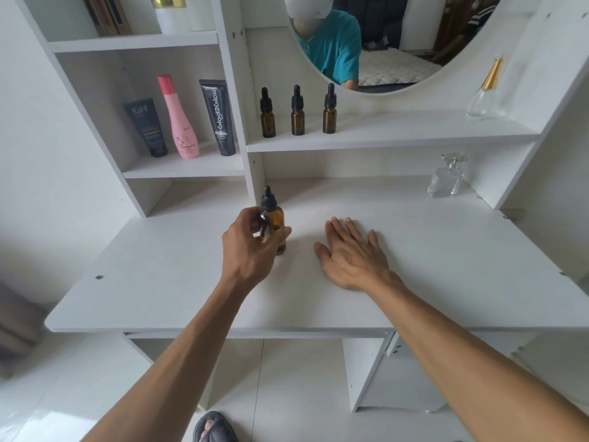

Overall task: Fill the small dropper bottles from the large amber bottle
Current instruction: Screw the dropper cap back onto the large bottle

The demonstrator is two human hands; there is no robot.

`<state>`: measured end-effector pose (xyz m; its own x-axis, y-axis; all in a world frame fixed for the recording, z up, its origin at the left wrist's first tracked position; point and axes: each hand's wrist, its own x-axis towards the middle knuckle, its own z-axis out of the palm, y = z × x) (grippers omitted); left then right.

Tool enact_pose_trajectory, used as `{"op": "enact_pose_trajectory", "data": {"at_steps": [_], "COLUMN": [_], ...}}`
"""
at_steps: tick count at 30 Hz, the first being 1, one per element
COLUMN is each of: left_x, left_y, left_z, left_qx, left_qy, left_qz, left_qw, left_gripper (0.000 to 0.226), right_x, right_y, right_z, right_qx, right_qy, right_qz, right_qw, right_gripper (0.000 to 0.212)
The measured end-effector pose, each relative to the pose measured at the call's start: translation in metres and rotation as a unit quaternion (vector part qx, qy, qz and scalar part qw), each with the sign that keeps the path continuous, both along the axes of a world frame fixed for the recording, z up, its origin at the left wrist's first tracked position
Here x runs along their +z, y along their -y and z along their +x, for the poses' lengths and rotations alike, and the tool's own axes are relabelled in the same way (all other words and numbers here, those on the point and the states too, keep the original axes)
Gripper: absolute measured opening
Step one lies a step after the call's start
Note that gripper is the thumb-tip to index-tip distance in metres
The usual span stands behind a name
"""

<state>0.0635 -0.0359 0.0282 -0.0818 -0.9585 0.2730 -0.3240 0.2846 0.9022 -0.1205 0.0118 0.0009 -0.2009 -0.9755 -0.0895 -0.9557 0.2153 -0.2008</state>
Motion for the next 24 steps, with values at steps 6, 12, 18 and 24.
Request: {"op": "enact_pose_trajectory", "data": {"at_steps": [6,12,18,24], "left_x": [0.012,0.008,0.004,-0.001], "left_y": [0.023,0.047,0.055,0.059], "left_z": [-0.030,-0.046,-0.052,-0.054], "left_qx": [0.003,0.014,0.022,0.026], "left_qy": [0.016,0.052,0.068,0.072], "left_qz": [-0.005,-0.005,-0.002,0.003], "left_qw": [1.000,0.999,0.997,0.997], "left_gripper": [0.044,0.051,0.050,0.046], "right_x": [-0.002,-0.003,-0.004,-0.004], "right_y": [0.000,0.000,0.000,0.000], "right_z": [-0.002,-0.002,-0.002,-0.003], "right_qx": [0.007,0.007,0.006,0.007], "right_qy": [-0.004,0.000,0.010,0.014], "right_qz": [-0.007,-0.015,-0.020,-0.021], "right_qw": [1.000,1.000,1.000,1.000], "right_gripper": [0.068,0.067,0.067,0.067]}}
